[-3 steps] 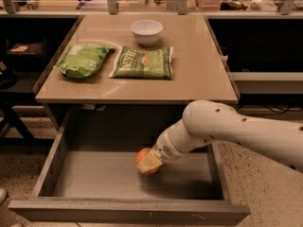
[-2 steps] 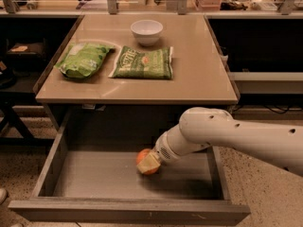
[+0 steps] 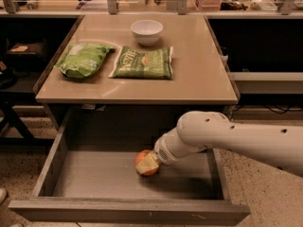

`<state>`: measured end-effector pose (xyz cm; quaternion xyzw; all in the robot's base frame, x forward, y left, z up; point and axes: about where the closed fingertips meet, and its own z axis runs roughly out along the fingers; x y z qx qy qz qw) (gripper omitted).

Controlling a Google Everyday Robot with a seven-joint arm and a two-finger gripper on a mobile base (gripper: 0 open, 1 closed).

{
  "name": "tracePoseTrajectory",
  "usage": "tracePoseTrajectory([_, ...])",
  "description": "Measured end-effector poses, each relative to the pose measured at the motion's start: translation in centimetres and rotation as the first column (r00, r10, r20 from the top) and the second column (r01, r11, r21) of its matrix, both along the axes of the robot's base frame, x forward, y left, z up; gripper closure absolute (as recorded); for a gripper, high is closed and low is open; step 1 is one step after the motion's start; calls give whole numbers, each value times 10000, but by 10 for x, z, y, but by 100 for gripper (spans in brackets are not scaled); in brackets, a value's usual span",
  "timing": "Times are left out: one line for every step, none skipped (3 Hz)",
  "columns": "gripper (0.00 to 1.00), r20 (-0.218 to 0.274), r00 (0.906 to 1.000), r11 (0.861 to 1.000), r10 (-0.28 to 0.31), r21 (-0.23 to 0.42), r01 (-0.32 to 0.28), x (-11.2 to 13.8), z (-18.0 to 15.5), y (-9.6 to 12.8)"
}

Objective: Place orange into top drawer

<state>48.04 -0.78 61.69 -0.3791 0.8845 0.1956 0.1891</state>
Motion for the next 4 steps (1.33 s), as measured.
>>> tracePoseTrajectory([65,0,10000,10000,0,0,0,0,0,0])
tracePoseTrajectory([42,0,10000,10000,1,0,-1,0,0,0])
tracePoseTrajectory([19,0,10000,10000,1,0,-1,0,0,0])
tracePoseTrajectory([0,-1,10000,10000,5,-1,-5,0,0,0])
